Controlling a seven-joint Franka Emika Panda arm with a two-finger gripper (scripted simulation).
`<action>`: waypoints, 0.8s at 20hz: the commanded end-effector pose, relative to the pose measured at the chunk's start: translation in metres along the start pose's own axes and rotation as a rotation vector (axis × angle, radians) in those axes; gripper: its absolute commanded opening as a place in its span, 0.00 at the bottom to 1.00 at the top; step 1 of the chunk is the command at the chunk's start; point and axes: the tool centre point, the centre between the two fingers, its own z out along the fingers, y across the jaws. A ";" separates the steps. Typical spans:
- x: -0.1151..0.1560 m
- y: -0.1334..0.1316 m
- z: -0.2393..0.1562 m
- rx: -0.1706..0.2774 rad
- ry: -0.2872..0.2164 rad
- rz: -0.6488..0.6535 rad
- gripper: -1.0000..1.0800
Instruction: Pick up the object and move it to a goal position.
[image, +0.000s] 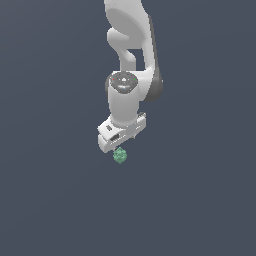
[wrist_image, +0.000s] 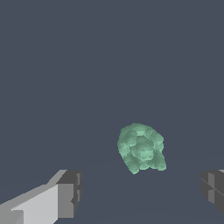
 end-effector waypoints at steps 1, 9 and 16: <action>0.000 0.002 0.004 0.001 0.001 -0.065 0.96; -0.002 0.010 0.016 0.006 0.007 -0.266 0.96; -0.003 0.016 0.025 0.009 0.015 -0.427 0.96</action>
